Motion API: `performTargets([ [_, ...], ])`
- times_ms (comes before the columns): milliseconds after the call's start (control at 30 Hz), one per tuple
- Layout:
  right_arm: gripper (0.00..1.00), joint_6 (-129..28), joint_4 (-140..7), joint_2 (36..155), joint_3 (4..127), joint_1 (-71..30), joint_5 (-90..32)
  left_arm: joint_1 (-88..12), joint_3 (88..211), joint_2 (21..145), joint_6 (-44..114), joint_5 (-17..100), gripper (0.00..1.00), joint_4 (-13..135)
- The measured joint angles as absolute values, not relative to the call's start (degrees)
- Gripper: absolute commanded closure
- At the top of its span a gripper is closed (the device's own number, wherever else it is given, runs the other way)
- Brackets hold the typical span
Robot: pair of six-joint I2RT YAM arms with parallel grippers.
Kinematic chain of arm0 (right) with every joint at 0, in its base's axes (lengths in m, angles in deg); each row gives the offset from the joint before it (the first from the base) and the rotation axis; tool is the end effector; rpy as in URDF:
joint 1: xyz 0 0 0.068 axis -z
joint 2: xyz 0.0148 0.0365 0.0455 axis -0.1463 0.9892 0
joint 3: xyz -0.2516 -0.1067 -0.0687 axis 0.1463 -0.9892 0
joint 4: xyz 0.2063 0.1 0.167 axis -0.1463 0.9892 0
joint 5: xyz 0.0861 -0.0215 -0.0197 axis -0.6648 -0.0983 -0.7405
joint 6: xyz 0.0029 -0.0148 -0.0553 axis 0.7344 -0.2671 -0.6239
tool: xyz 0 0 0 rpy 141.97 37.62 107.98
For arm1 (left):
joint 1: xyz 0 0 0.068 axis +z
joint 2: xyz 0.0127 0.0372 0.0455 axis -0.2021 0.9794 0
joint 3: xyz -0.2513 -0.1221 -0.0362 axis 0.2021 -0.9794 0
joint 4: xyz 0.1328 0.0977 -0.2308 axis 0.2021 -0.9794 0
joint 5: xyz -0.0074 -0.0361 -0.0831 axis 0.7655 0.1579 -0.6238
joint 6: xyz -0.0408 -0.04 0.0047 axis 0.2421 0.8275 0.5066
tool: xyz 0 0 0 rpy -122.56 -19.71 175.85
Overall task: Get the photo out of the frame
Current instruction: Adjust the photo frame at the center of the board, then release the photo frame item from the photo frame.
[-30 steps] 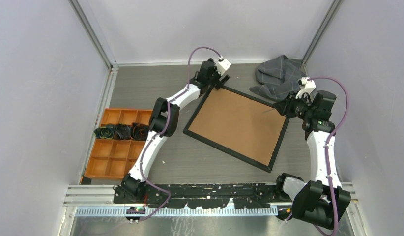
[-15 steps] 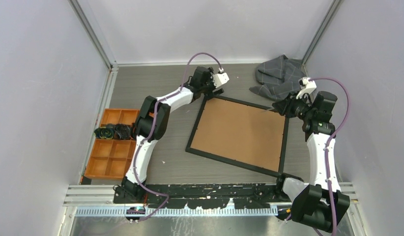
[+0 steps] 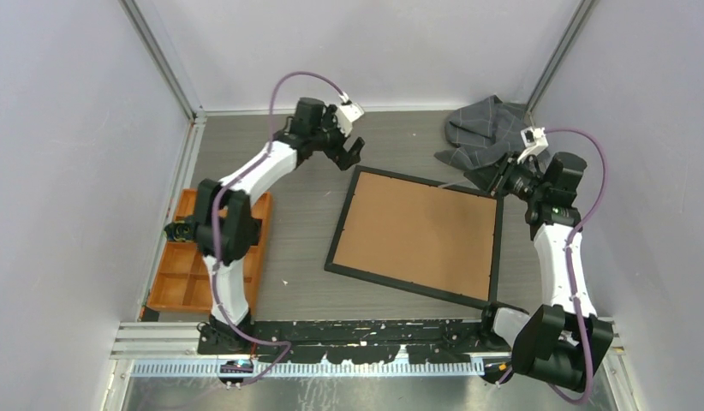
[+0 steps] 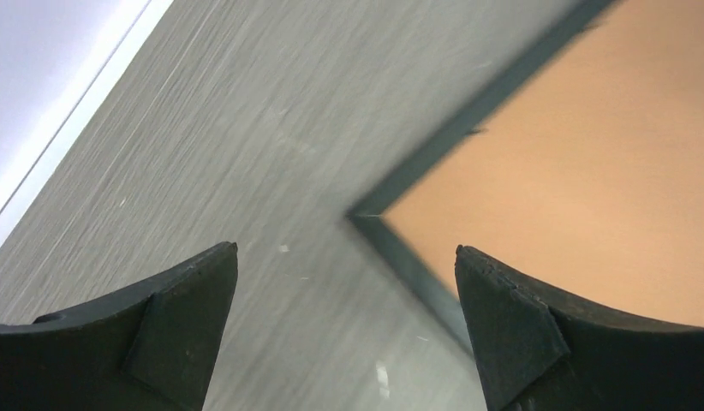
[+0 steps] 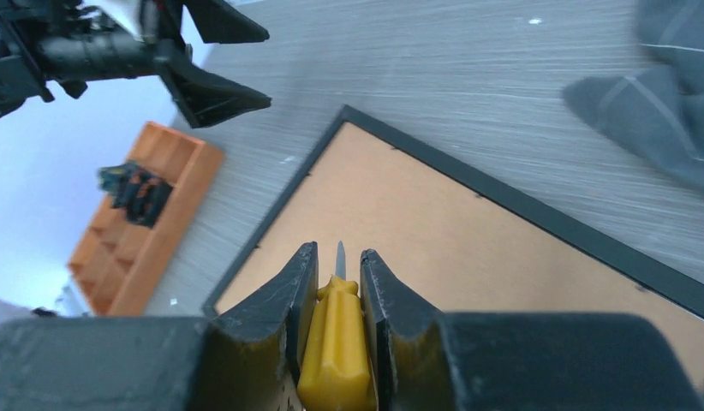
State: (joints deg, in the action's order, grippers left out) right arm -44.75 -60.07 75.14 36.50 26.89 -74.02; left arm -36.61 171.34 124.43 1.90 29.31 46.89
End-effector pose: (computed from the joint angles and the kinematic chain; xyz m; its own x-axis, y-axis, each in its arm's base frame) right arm 0.2504 -0.0498 0.3104 -0.4385 0.2868 -0.8517 -0.4212 0.7716 0.4767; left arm 0.4530 -0.2262 0.2451 -0.2429 0.4907 -0.8368 0.7976 0.5920 0.1157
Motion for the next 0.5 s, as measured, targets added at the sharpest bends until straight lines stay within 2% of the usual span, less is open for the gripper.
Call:
performTargets([
  [133, 0.99, -41.8, -62.5, 77.8, 36.9, 23.2, -78.4, -36.1, 166.2, 111.0, 4.8, 12.1, 0.0, 45.3],
  [267, 0.99, -44.1, -60.2, 79.0, 38.1, 14.3, -78.5, -37.4, 159.4, 101.0, 6.9, -1.1, 0.0, 46.6],
  [500, 0.99, -39.8, -65.6, 86.3, 39.4, 5.1, -70.7, -33.9, 144.7, 96.5, 3.0, -4.9, 0.0, 45.9],
])
